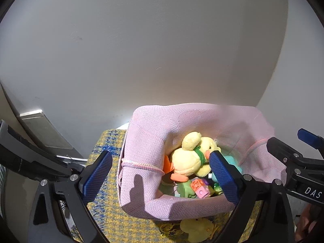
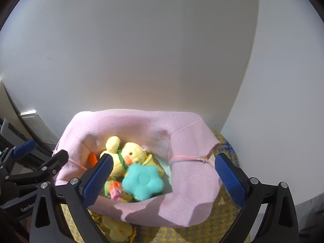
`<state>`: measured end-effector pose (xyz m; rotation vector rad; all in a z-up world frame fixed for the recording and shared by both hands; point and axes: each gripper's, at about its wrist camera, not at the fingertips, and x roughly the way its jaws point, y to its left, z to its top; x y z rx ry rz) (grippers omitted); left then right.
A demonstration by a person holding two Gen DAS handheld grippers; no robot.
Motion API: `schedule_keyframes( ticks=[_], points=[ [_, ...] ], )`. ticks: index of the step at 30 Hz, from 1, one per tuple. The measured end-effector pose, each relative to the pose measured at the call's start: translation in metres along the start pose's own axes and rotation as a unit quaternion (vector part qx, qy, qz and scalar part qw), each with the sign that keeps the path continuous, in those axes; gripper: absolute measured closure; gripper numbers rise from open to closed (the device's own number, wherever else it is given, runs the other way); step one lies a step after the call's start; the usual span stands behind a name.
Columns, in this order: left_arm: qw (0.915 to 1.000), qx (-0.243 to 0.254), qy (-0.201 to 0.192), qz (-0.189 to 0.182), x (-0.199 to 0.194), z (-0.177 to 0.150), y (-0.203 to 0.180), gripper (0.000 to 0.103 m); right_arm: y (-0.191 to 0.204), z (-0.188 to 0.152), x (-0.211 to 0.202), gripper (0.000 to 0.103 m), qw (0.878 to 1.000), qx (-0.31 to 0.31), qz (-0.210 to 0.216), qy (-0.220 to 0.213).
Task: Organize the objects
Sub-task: 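Withdraw both tools from the basket toward the remaining toys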
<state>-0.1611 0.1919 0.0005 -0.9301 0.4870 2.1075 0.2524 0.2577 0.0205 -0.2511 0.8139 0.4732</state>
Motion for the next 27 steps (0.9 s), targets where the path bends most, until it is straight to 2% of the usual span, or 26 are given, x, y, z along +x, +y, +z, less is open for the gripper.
schedule_keyframes(
  ticks=[4,5,16,27],
  points=[
    [1.0,-0.002,-0.003,0.001,-0.008,-0.003,0.004,0.004,0.004,-0.006,-0.007,0.002,1.0,0.003,-0.003,-0.005],
    [1.0,-0.002,-0.005,0.001,-0.011,-0.004,0.005,0.004,0.005,-0.007,-0.009,0.002,0.998,0.042,-0.039,-0.005],
    [0.9996,-0.003,-0.026,0.011,-0.048,-0.029,0.014,0.001,0.015,-0.032,-0.049,0.001,0.997,0.055,-0.047,-0.022],
    [0.9991,-0.001,-0.031,0.029,-0.068,-0.066,0.026,0.001,0.033,-0.067,-0.059,0.001,0.997,0.063,-0.04,-0.017]
  ],
)
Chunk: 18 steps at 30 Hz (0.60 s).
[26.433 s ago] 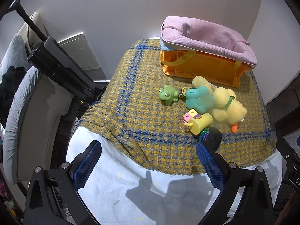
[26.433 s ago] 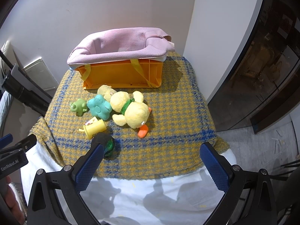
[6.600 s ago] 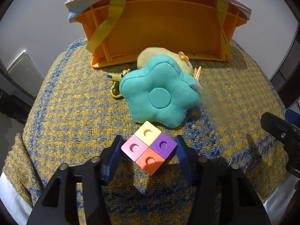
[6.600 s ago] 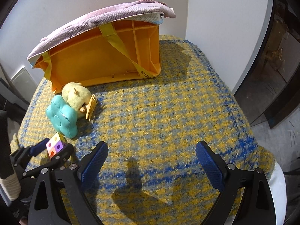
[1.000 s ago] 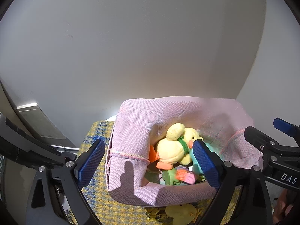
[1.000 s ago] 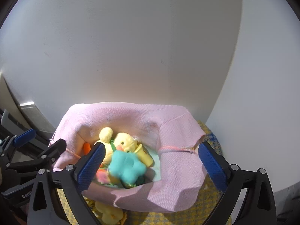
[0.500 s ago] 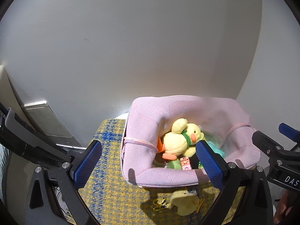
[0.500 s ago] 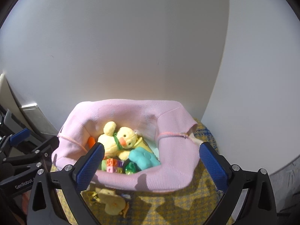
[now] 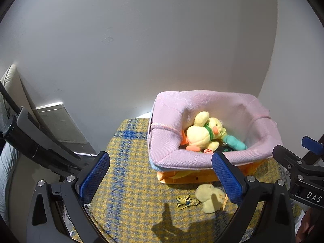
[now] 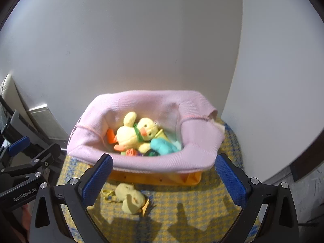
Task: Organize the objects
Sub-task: 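Withdraw both tools from the basket toward the remaining toys, then lower the right tool onto the pale yellow chick plush and close on it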
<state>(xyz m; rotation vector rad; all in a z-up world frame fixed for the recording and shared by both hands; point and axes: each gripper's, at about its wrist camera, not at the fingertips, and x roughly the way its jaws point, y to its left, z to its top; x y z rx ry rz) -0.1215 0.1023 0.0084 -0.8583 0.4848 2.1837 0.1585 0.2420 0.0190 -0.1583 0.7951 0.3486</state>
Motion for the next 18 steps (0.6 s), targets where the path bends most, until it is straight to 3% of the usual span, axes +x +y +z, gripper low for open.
schedule_keyframes(
  ticks=[18],
  points=[
    [0.9995,-0.007,0.024,0.016,0.019,-0.065,0.026,0.001,0.028,-0.062,0.036,0.001,0.999,0.001,0.0,0.051]
  ],
)
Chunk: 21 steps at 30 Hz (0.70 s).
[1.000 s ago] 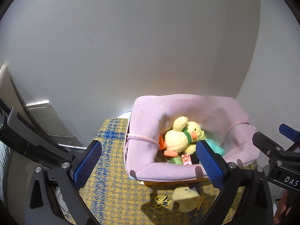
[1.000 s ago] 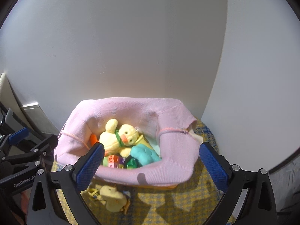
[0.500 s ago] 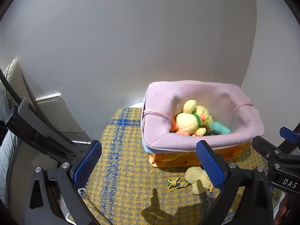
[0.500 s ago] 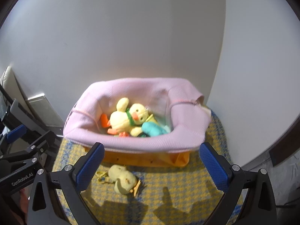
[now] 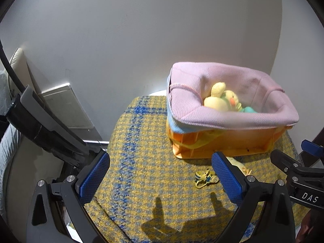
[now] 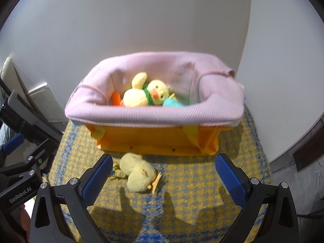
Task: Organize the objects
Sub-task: 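Lower the right tool onto the pale yellow chick plush and close on it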
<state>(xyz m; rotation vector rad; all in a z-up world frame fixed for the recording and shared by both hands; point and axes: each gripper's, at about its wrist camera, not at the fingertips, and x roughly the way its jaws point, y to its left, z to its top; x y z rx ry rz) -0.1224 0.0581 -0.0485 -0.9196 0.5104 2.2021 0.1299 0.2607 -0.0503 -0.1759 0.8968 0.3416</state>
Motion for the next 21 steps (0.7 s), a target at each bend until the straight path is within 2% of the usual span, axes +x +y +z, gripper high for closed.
schedule_keyframes(
  ticks=[9,21],
  points=[
    [0.9997,0.001,0.023,0.0,0.026,-0.025,0.006,0.001,0.012,-0.022,0.031,0.001,1.0,-0.001,0.0,0.03],
    [0.9992,0.002,0.04,0.002,0.05,-0.042,0.01,0.001,0.02,-0.038,0.06,0.001,0.998,0.002,-0.004,0.056]
  ],
)
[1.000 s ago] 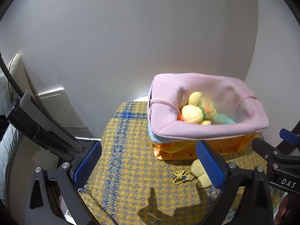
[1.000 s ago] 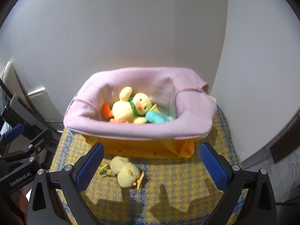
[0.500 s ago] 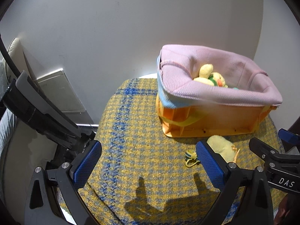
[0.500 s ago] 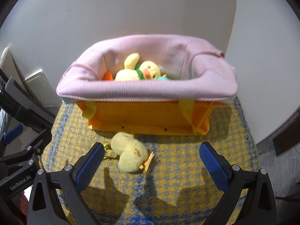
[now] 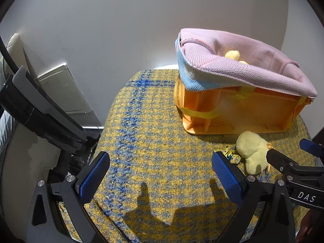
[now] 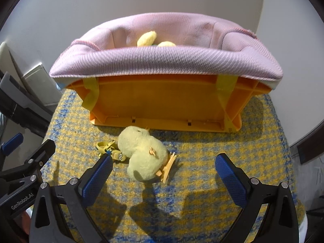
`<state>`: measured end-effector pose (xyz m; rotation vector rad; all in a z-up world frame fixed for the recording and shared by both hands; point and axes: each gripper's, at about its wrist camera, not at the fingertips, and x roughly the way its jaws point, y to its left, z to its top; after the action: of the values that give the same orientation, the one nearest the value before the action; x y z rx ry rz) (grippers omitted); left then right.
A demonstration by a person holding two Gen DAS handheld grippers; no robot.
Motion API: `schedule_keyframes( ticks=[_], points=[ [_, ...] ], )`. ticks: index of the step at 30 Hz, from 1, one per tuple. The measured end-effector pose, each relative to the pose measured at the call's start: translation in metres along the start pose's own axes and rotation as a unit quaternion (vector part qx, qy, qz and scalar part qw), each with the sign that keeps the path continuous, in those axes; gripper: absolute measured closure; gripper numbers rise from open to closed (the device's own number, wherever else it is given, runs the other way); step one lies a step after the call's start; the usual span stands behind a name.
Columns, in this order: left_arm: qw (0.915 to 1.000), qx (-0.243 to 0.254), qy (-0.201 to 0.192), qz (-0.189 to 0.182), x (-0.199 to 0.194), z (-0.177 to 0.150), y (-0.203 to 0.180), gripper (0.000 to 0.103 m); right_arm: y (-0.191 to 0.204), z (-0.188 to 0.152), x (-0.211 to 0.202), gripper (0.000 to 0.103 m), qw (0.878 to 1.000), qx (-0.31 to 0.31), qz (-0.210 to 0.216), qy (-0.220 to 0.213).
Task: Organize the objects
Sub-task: 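Lower the right tool onto the pale yellow chick plush and close on it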
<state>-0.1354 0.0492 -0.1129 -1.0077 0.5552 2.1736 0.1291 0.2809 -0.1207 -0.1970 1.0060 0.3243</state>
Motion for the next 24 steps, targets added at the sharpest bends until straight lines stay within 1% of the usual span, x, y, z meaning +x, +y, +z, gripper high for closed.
schedule_keyframes(
  ticks=[12,20,21,22,23,24],
  points=[
    [0.9996,0.001,0.027,0.0,0.03,-0.011,0.003,0.001,0.007,-0.01,0.033,0.001,1.0,0.003,-0.004,0.031],
    [0.9993,0.01,0.035,0.001,0.039,-0.011,0.0,0.001,0.008,-0.014,0.047,0.002,0.999,0.005,-0.003,0.043],
    [0.9993,0.011,0.037,0.001,0.04,-0.012,-0.001,0.001,0.009,-0.015,0.048,0.004,0.999,0.007,-0.001,0.045],
    [0.9992,0.011,0.038,0.001,0.041,-0.012,-0.001,0.001,0.009,-0.016,0.049,0.011,0.999,0.008,0.001,0.046],
    [0.9992,0.011,0.039,0.0,0.042,-0.013,-0.001,0.001,0.008,-0.017,0.05,0.015,0.999,0.009,0.002,0.047],
    [0.9992,0.011,0.039,0.0,0.042,-0.013,-0.002,0.001,0.008,-0.017,0.051,0.023,0.999,0.01,0.004,0.049]
  ],
)
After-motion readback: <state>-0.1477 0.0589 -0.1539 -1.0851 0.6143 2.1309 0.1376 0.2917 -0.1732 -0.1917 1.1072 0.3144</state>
